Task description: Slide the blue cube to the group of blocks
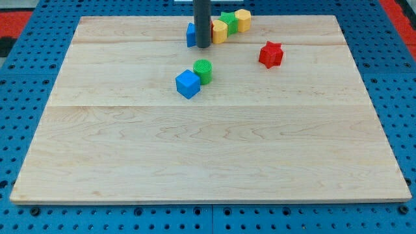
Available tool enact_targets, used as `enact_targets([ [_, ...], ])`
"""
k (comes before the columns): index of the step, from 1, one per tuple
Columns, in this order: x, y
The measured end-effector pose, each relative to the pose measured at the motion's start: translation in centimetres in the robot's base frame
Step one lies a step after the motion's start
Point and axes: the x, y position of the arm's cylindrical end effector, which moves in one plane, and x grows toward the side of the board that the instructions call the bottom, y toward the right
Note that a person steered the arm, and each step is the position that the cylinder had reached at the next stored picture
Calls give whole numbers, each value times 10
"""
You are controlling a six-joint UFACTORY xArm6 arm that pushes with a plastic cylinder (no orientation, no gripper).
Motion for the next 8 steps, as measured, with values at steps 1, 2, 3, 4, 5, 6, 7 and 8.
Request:
enact_targets([
  [1, 30, 24],
  [2, 78, 34],
  [3, 121, 3],
  [4, 129, -38],
  [5, 122, -44],
  [6, 107, -44],
  [7, 78, -44],
  [8, 59, -44],
])
